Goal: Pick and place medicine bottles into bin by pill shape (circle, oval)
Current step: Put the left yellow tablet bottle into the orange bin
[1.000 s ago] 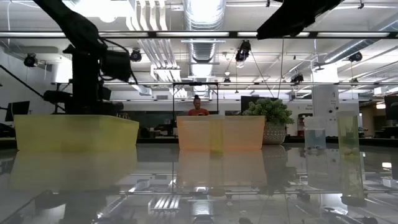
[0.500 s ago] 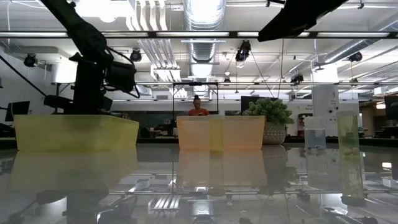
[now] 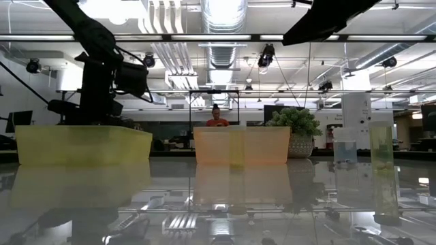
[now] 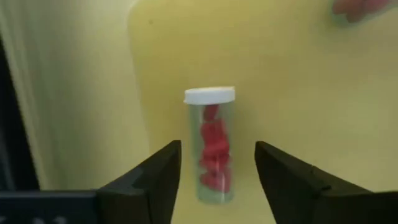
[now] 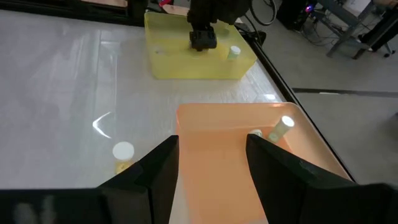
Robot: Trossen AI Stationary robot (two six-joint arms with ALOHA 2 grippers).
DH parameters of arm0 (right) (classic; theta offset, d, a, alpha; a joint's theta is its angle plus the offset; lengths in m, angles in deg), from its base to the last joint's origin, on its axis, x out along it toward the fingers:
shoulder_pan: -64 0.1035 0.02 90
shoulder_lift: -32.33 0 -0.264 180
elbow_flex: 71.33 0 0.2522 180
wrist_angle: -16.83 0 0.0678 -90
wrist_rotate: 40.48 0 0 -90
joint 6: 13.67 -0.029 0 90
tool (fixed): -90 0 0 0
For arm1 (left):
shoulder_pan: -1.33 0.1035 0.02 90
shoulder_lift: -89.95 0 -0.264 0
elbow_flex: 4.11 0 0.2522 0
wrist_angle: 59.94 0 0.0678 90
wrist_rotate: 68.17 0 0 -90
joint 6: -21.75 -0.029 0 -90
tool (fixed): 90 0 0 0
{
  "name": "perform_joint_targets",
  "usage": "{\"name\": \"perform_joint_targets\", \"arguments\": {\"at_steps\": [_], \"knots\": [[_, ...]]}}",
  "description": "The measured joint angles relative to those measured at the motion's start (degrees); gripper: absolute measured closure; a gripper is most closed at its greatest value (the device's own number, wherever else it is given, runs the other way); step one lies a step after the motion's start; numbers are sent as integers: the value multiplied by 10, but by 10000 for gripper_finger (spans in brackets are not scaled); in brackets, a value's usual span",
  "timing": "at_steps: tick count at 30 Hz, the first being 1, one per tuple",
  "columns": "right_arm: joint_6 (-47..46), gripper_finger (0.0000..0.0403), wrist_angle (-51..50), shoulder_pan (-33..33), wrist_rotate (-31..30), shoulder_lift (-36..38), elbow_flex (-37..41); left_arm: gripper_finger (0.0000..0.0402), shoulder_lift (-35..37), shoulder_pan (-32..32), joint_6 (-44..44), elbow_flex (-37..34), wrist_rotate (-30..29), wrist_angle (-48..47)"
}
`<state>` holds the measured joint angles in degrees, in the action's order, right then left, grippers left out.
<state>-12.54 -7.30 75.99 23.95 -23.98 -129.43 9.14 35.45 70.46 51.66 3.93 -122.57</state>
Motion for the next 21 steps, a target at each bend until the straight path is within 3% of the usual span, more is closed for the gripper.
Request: {"name": "perform_joint_targets", "arguments": {"at_steps": [7,11,16,21], "knots": [[0,222,0,0,0,0,0,196,17,-9,-1,64,-7,-135],[-1,223,0,0,0,0,0,196,52,-40,-1,93,-20,-166],[-3,223,4,0,0,0,0,196,117,-122,-14,101,-54,-136],[-4,223,16,0,0,-6,0,196,179,-223,-89,83,-68,-14]]}}
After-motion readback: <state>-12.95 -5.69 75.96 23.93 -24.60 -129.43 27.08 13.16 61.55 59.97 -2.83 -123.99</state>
